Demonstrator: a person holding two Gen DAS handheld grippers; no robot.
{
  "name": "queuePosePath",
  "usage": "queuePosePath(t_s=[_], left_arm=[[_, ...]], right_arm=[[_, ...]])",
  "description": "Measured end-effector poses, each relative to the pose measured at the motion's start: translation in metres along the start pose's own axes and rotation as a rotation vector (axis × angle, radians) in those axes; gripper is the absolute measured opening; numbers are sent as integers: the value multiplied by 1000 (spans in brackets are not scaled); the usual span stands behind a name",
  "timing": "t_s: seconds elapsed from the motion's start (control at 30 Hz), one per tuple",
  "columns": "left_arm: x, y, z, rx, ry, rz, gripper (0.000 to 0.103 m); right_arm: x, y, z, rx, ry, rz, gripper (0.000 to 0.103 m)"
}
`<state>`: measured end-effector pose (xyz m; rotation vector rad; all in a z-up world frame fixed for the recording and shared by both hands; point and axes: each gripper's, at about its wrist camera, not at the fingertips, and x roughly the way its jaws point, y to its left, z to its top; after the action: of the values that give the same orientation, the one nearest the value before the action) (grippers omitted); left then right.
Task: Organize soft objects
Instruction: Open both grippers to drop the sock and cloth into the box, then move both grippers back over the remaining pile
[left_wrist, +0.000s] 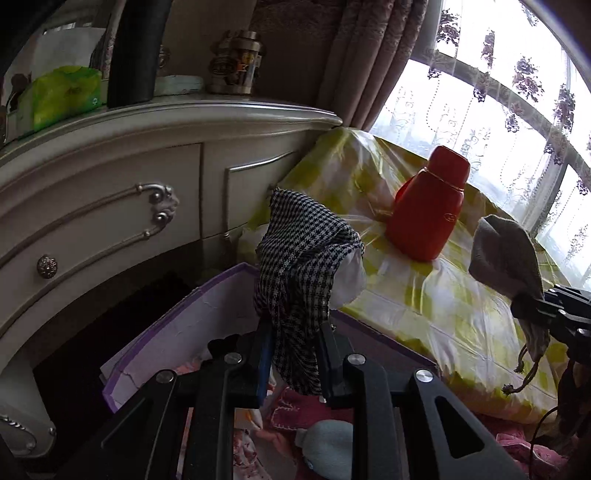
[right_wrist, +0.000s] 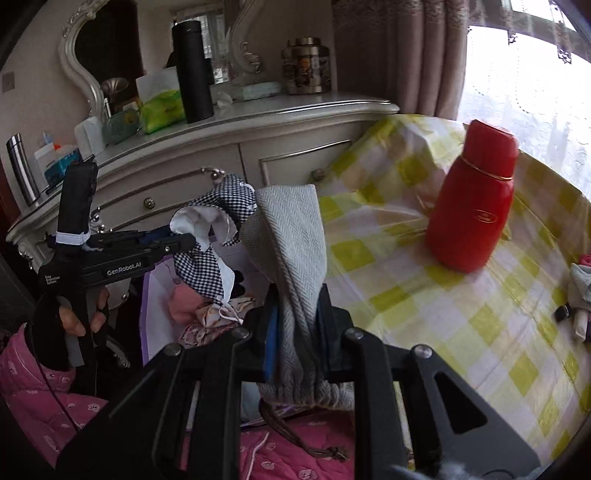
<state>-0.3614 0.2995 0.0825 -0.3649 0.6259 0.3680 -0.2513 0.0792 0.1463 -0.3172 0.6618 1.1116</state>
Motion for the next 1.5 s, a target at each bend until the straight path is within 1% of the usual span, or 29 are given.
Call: queuePosePath(t_s=[0.1,0.17,0.2,0.23,0.27,0.3,0.33,0.4,0.47,0.53,0.63,0.7,0.8,0.9,1.0,1.07,1.13,1.2,1.23,1.3,1.37,1.43,1.5], left_arm=[[4,17,-12,-43,37,8,23],[10,22,-21,-43,84,9,25],[13,22,-26,-43,111,11,28],[17,22,-30,-50,140,12,36],[20,24,-34,-66,169,11,42],[23,26,-38,-87,193,16,59],[25,28,-40,-107,204,32,69],[24,32,-42,-124,192,85,71],[24,31,-40,-116,187,125,72],[23,25,-36,-101,177,126,72],[24,5,-29,-44,158,88,77],[27,-17,-22,15,159,34,79],[38,-64,-15,128,188,-92,80],[58,-118,-8,229,243,-235,83],[93,-174,-2,294,314,-318,83],[121,-212,-1,328,345,-336,83],[152,-249,-2,356,371,-335,83],[179,-285,-5,384,392,-341,83],[192,-303,-6,398,391,-347,83],[213,-336,-8,427,377,-342,83],[231,-363,-9,452,358,-349,83],[245,-379,-9,458,340,-358,83],[256,-386,-9,455,341,-365,84]], right_arm=[[22,28,4,-84,31,35,22],[37,38,4,-100,51,41,22],[46,40,6,-92,60,45,24],[54,40,5,-79,71,50,31],[62,39,5,-65,85,51,52],[69,38,3,-51,104,48,63],[75,34,0,-37,119,46,73],[74,24,-6,13,113,59,73],[71,13,-12,50,115,66,73],[64,4,-15,55,113,46,73],[43,-19,-25,72,102,-9,73],[23,-42,-34,117,89,-50,73],[-7,-88,-57,221,76,-153,76],[-38,-141,-89,343,78,-297,76],[-70,-192,-127,515,83,-401,76],[-87,-220,-148,604,76,-457,76],[-95,-244,-164,666,83,-502,76],[-98,-265,-174,715,77,-514,76],[-96,-276,-176,736,76,-513,76],[-91,-295,-176,745,70,-524,76],[-86,-317,-170,724,51,-565,76],[-79,-345,-165,720,37,-598,76],[-68,-377,-161,739,46,-608,76]])
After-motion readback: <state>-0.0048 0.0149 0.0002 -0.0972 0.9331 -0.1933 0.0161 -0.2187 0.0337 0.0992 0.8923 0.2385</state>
